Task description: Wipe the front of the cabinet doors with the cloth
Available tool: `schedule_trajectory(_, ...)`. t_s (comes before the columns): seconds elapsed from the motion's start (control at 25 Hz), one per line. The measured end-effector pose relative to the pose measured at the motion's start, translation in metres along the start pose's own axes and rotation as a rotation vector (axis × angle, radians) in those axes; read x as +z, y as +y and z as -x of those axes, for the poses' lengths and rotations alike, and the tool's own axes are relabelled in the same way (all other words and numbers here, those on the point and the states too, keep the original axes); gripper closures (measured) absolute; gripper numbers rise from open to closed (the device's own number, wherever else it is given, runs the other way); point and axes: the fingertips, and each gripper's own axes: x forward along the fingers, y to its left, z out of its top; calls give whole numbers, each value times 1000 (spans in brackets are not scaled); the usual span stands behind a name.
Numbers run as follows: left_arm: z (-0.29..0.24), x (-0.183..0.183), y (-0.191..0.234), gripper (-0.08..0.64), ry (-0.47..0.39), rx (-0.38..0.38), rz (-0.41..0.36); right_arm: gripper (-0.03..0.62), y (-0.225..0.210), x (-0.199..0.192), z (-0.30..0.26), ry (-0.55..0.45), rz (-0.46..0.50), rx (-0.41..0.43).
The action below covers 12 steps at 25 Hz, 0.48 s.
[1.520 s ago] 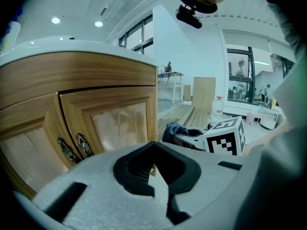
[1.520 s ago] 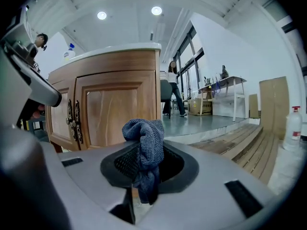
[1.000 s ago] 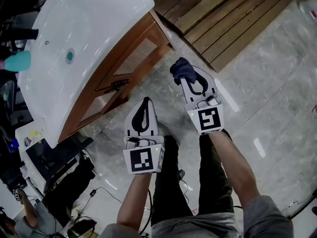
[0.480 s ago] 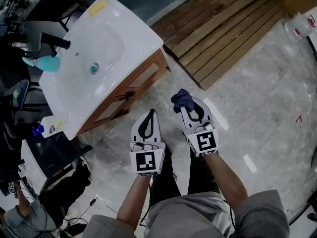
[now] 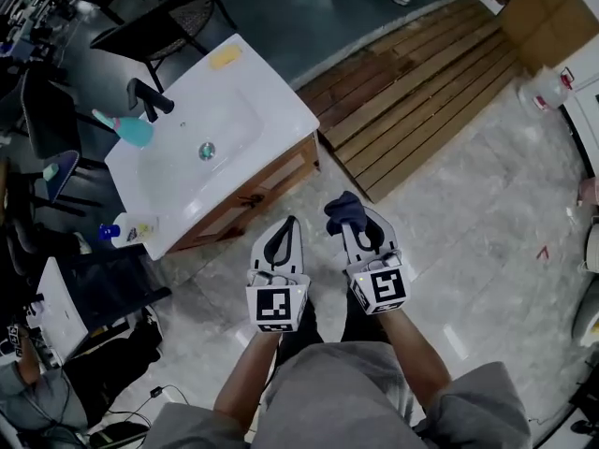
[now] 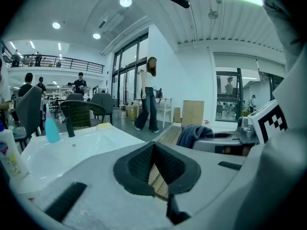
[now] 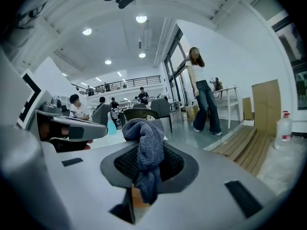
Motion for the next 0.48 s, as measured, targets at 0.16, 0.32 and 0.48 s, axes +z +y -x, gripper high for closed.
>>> schedule_trajectory(0.16, 13, 32, 0, 554, -29, -19, -9, 514, 12, 39, 9, -36, 12, -1)
schedule_trajectory(0.32, 29, 56, -3, 554, -48, -47, -9, 514, 30, 70, 20, -69, 27, 19)
schedule_trajectory(0.48, 46, 77, -1, 554, -77, -61, -8, 514, 50, 93, 29, -87, 42, 50)
